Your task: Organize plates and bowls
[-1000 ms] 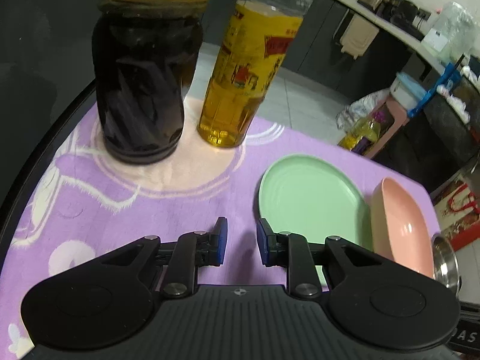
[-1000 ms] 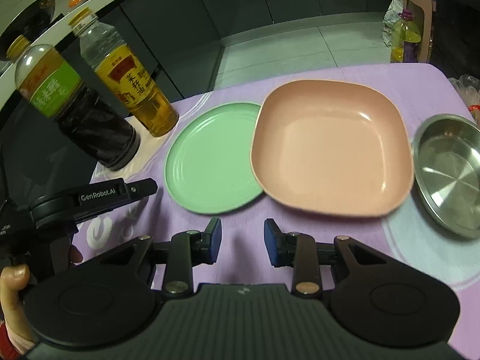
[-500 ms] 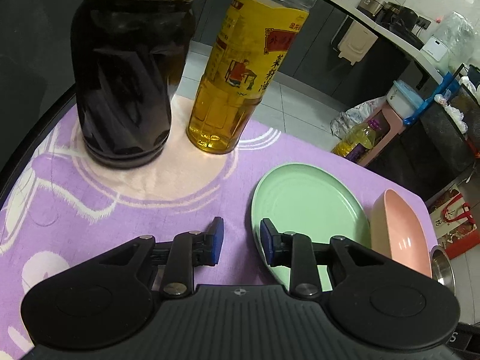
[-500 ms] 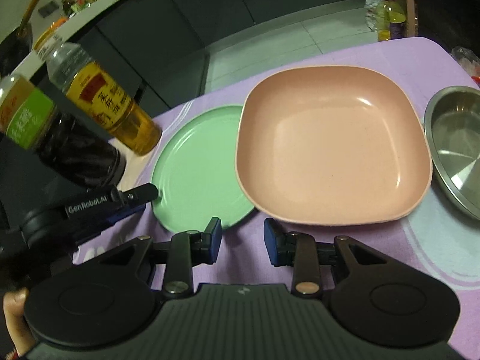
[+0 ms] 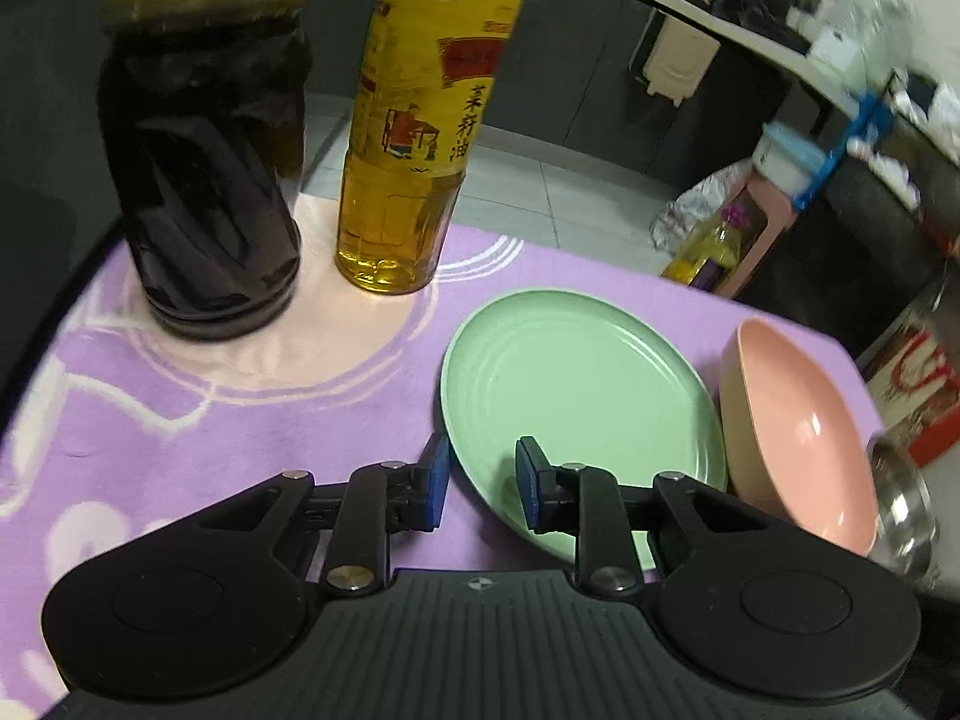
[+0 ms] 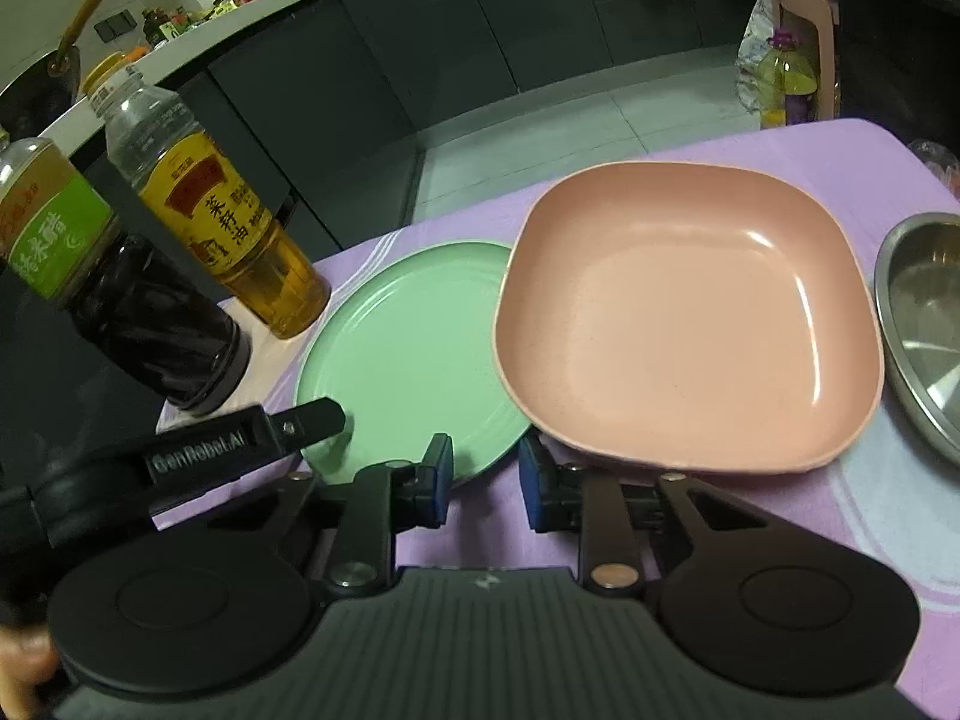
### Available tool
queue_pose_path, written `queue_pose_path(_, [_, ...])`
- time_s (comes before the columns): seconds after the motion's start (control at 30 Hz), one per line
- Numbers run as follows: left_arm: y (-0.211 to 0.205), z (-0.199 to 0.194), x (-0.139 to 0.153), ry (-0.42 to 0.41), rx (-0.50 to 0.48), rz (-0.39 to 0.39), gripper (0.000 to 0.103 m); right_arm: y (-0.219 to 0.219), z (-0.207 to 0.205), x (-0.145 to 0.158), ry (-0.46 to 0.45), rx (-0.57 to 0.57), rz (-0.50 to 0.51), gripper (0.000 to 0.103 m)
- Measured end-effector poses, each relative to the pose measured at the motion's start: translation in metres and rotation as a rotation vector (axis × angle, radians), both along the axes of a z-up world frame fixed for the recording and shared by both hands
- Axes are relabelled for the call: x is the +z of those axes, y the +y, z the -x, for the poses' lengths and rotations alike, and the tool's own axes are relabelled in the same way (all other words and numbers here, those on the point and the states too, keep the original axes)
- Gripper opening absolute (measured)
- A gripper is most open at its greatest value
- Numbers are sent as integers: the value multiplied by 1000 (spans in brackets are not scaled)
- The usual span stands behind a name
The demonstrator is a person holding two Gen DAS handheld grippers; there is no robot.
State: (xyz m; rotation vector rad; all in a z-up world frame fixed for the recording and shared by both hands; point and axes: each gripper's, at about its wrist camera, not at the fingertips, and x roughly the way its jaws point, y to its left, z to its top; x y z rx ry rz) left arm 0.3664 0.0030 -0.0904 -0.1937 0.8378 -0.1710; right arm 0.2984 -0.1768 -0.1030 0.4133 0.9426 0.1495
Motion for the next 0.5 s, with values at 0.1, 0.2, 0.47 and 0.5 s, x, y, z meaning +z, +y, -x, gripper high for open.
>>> queue_pose_path(0.1, [7, 18, 4, 0, 1, -29, 21, 1, 5, 0, 16, 29, -8, 2])
queue_pose_path(0.2, [21, 36, 9, 1, 21, -40, 21, 10, 12, 4, 20, 72, -14, 2])
queue_pose_path(0.47, [51, 89, 23, -21, 89, -34, 22, 41, 45, 34, -36, 210, 0, 2])
queue_pose_path(0.5, [53, 96, 25, -29, 96, -39, 22, 45, 48, 37, -46, 222, 3, 2])
